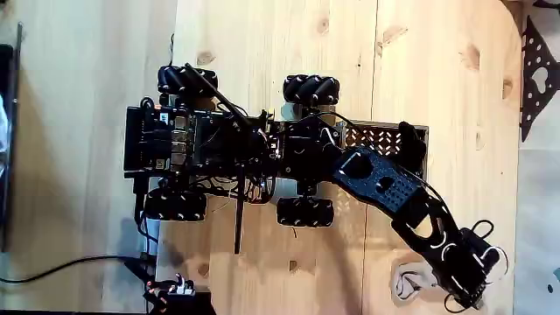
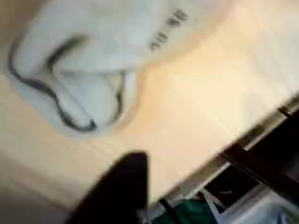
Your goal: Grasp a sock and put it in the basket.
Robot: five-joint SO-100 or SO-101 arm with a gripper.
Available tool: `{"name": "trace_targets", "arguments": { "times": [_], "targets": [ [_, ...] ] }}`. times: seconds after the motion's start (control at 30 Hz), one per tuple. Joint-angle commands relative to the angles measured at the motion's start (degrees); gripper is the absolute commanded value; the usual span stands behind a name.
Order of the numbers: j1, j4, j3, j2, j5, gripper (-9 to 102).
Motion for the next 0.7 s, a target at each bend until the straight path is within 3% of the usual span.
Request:
{"name": "trace_targets", "arguments": {
  "times": [0.0,0.27,0.67],
  "targets": [
    [0.62,-3.08,-2.29,-0.88,-0.44,38],
    [-0.26,-8.70,-4.57,-6.94,-0.88,38],
    [-3.16,-9.40,-10.90,-13.36,-0.18,37]
  ]
}}
